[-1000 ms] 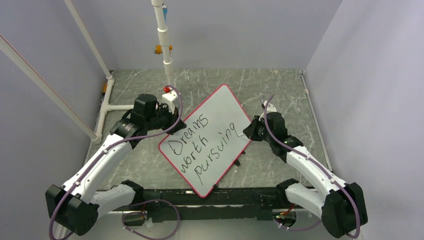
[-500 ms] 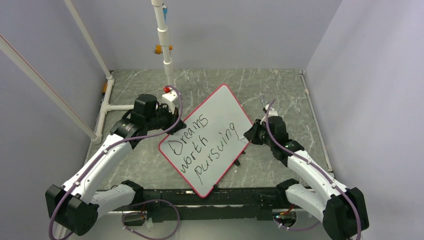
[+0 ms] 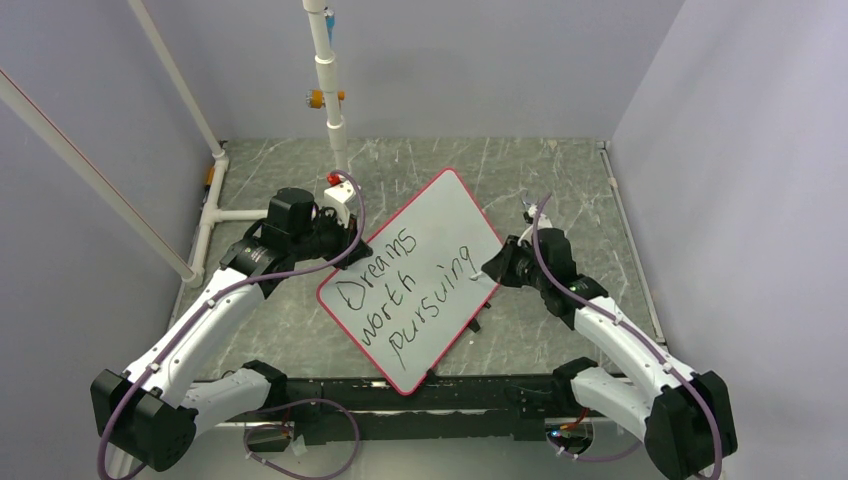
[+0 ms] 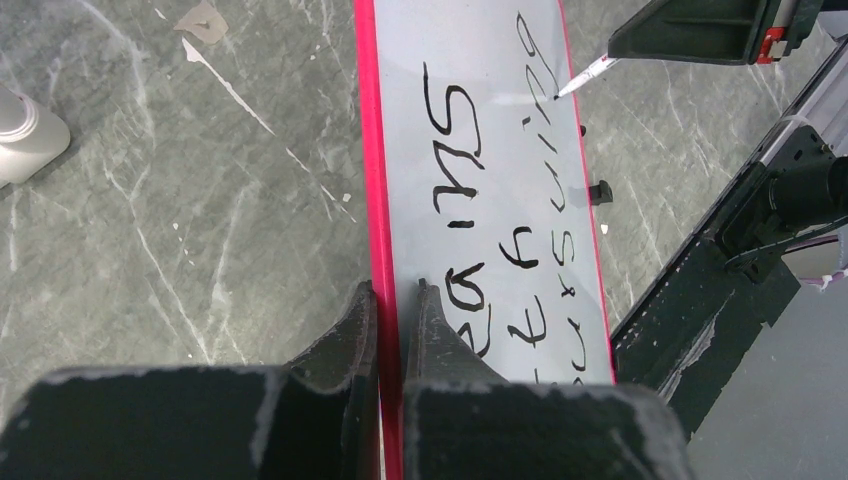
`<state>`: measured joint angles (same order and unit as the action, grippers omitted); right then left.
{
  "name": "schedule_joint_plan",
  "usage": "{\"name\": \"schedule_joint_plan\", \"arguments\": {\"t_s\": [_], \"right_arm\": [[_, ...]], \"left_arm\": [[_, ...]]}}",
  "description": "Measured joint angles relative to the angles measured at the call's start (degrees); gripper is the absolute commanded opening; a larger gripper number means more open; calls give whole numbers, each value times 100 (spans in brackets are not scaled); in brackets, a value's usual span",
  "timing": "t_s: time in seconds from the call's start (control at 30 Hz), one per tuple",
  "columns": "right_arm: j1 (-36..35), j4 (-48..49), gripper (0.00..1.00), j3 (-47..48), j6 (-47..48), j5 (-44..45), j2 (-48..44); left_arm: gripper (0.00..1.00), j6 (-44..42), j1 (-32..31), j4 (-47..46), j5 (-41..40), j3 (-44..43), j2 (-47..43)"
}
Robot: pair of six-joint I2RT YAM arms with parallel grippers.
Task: Write a sentence on the whiteboard
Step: Write a sentence on the whiteboard, then put down the whiteboard on the whiteboard stand.
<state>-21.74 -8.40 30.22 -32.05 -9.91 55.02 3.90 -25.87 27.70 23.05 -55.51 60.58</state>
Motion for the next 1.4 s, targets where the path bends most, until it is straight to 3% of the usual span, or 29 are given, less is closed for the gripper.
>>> {"name": "schedule_joint_plan", "arguments": {"t_s": [0.2,0.53,0.83,1.13,1.4], "right_arm": [[-68,-461,0,741,-72,-267,-46],[-74,-1241,0,2509,0,-111,-1237],[-74,-1864,0,2437,105,175,-1574],[-74,-2015,0,2302,166,219,-1655],[-74,-2028,0,2146,205,225,-1727]], "left_arm": [[0,-26,-22,-35,2,0,0],[0,-24,-33,-28,-44,0,0],[0,-7,-48,74,-101,2,-76],[0,24,-74,295,-304,293,-715],[15,184,-74,72,-431,520,-824]]}}
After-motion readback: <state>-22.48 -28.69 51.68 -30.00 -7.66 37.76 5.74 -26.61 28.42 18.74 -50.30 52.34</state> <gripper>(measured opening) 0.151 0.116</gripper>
